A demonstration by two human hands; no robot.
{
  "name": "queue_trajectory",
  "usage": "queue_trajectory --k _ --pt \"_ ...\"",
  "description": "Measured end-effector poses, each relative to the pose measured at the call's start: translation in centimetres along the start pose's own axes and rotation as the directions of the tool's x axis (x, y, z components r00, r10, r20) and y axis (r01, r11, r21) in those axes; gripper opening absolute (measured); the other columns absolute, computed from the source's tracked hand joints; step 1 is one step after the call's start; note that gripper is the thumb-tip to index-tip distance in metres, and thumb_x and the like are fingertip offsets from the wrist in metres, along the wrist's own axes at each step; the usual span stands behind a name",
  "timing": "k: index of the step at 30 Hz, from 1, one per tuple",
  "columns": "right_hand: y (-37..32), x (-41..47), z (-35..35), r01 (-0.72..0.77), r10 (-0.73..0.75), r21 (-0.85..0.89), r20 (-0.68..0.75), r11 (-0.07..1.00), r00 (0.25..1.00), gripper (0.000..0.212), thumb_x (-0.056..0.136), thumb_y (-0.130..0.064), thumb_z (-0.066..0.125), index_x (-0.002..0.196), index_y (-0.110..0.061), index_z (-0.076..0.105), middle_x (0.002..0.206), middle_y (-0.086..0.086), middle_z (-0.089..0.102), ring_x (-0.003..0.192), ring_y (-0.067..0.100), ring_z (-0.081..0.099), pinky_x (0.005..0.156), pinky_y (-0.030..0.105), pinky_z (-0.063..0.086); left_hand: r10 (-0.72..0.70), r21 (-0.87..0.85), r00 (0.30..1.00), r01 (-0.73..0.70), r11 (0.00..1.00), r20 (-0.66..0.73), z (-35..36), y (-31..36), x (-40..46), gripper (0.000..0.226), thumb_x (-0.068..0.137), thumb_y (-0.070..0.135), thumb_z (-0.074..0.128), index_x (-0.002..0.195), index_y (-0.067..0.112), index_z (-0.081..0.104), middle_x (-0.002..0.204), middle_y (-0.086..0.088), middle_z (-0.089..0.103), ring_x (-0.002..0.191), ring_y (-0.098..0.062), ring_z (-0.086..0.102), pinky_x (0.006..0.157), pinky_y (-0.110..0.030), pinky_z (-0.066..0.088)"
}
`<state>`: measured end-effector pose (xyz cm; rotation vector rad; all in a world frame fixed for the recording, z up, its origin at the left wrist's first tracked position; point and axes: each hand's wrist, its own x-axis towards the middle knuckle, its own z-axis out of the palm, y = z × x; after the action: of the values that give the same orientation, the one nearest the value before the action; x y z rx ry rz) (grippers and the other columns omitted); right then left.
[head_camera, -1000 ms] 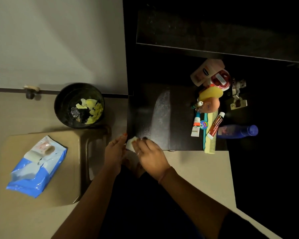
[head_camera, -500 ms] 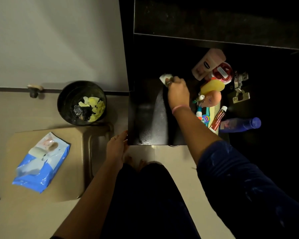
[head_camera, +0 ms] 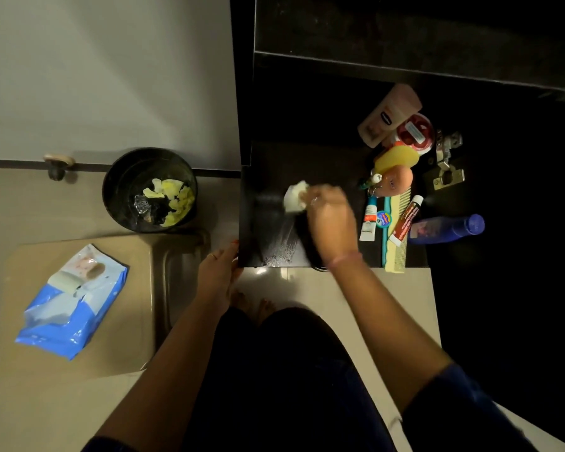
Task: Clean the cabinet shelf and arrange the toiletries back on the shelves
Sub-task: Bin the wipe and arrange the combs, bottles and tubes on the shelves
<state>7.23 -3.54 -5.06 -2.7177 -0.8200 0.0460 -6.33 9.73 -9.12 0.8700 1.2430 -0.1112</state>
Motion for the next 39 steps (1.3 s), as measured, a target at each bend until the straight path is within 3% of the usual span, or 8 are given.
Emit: queue_trajectory --k 4,8,14,20,24,28,32,39 --pt "3.3 7.2 0.3 -0.34 0.339 0.011 0.046 0.94 0.94 0.025 0.089 0.005 0.044 0.111 0.005 0.057 0.11 0.022 0.061 0.103 0.036 0.059 0.085 0.038 0.048 0.021 -0.018 1.0 -0.021 1.0 -0.004 -0.3 -0.5 -0.4 0.014 0.093 0.018 0.053 0.086 0.02 0.065 0.086 0.002 0.065 0.071 -0.003 0.06 0.062 -0.014 0.049" --pt "2.0 2.5 2.3 -0.229 0.227 0.031 0.055 0.973 0.972 0.033 0.09 0.003 0.041 0.119 0.0 0.057 0.121 0.02 0.056 0.112 0.034 0.051 0.093 0.04 0.045 0.011 -0.044 1.0 -0.012 0.999 -0.008 -0.4 -0.7 -0.3 0.012 0.092 0.017 0.054 0.085 0.019 0.063 0.087 0.002 0.065 0.078 -0.005 0.059 0.071 -0.017 0.048" --pt "-0.4 -9.6 3.3 -0.178 0.157 0.148 0.146 0.973 0.977 0.036 0.099 -0.014 0.034 0.128 -0.008 0.055 0.131 0.01 0.056 0.123 0.016 0.044 0.105 0.017 0.029 0.003 -0.081 1.0 -0.002 0.997 0.007 -0.4 -0.4 -0.4 0.014 0.092 0.015 0.054 0.082 0.02 0.062 0.085 0.004 0.064 0.077 -0.004 0.059 0.068 -0.014 0.048" --pt "-2.4 -13.2 2.1 -0.17 0.119 0.281 0.189 0.945 0.975 0.03 0.085 -0.014 0.048 0.104 -0.012 0.071 0.108 0.004 0.067 0.102 0.0 0.053 0.094 0.02 0.045 -0.016 -0.072 0.999 0.019 0.997 0.045 -0.6 -0.1 -0.7 0.013 0.093 0.015 0.053 0.089 0.017 0.065 0.09 0.003 0.066 0.083 -0.005 0.06 0.075 -0.018 0.046" --pt "-0.3 -8.6 -0.2 -0.299 0.315 0.229 -0.033 0.926 0.949 0.03 0.076 0.008 0.064 0.103 -0.005 0.071 0.104 0.012 0.068 0.097 0.023 0.061 0.091 0.013 0.037 -0.025 -0.065 0.999 0.028 0.998 0.039 -0.8 0.1 -0.5 0.011 0.091 0.014 0.054 0.091 0.016 0.065 0.091 0.004 0.066 0.083 -0.005 0.06 0.078 -0.018 0.047" --pt "1.0 -7.0 1.3 -0.522 0.524 0.191 0.046 0.831 0.851 0.026 0.092 -0.003 0.051 0.116 0.0 0.061 0.12 0.017 0.057 0.109 0.032 0.053 0.091 0.028 0.046 -0.033 -0.07 0.998 0.037 0.997 0.054 -1.0 -0.2 0.0 0.011 0.089 0.015 0.057 0.095 0.015 0.067 0.099 0.001 0.067 0.091 -0.008 0.061 0.076 -0.017 0.049" --pt "-3.1 -7.9 3.1 -0.419 0.415 0.117 0.06 0.9 0.908 0.043 0.083 0.011 0.042 0.119 -0.003 0.059 0.114 0.02 0.057 0.098 0.035 0.055 0.076 0.035 0.052 -0.022 -0.106 0.998 0.027 0.994 0.053 -1.0 -0.3 -0.1 0.018 0.094 0.025 0.052 0.097 0.012 0.063 0.096 -0.001 0.065 0.089 -0.008 0.06 0.077 -0.018 0.049" --pt "-10.8 -10.8 5.4 -0.046 0.011 0.164 0.209 0.985 0.978 0.034 0.082 -0.009 0.043 0.107 -0.01 0.066 0.108 0.006 0.063 0.092 0.025 0.058 0.072 0.031 0.055 -0.142 -0.239 0.986 0.158 0.958 0.086 -1.8 0.0 0.1 0.054 0.094 0.055 0.033 0.096 0.01 0.063 0.101 -0.013 0.066 0.079 -0.019 0.063 0.055 -0.022 0.054"
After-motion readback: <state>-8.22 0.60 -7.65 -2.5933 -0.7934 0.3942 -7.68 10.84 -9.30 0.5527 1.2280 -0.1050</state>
